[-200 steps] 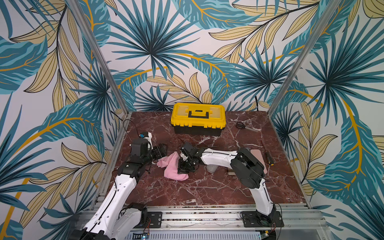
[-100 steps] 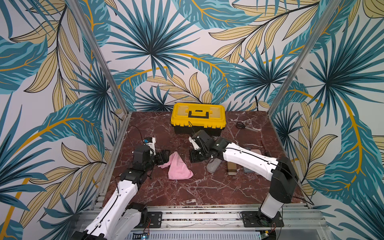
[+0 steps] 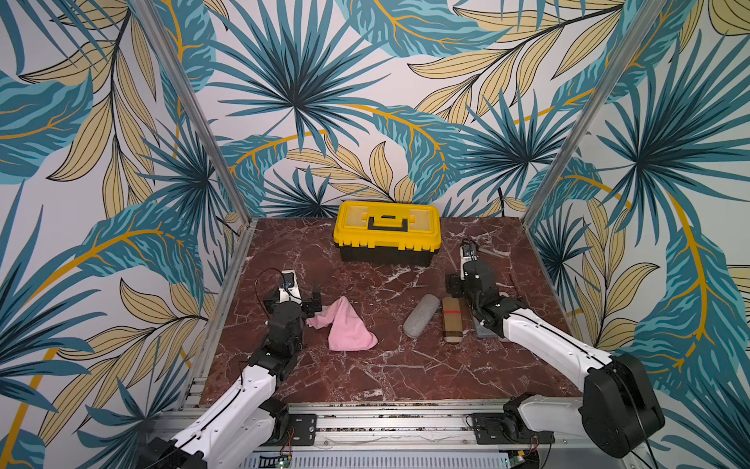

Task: Wipe the eyeglass case
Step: Reset both arms

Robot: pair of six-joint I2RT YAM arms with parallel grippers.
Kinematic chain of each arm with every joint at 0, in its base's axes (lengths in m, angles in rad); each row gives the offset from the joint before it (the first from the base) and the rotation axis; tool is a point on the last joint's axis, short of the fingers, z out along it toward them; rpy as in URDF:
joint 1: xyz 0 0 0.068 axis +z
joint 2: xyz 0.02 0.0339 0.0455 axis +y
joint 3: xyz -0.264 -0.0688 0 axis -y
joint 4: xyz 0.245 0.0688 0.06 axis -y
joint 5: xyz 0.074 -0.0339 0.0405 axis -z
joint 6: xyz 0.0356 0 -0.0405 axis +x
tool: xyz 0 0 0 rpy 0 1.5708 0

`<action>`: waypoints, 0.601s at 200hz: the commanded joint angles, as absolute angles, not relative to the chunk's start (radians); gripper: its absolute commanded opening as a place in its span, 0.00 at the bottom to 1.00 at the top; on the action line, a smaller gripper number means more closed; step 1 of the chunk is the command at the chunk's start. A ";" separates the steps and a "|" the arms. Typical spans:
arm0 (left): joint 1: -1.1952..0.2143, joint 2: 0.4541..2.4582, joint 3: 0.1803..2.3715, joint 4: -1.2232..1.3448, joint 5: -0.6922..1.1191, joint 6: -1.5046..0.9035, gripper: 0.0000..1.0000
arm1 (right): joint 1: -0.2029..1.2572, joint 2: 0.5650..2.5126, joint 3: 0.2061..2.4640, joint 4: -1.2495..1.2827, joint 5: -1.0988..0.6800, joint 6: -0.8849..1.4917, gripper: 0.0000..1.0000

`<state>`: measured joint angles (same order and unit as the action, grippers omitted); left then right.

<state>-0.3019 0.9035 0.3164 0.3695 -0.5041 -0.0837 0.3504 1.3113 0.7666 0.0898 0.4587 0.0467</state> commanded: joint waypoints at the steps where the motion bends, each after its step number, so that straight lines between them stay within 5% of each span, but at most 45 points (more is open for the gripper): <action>1: -0.241 1.015 0.252 0.594 -0.508 -0.018 1.00 | 0.305 1.362 0.710 0.278 0.561 -0.053 0.84; 120: -0.028 1.303 0.246 0.927 0.021 0.035 1.00 | 0.149 1.469 0.441 0.788 0.411 -0.022 0.86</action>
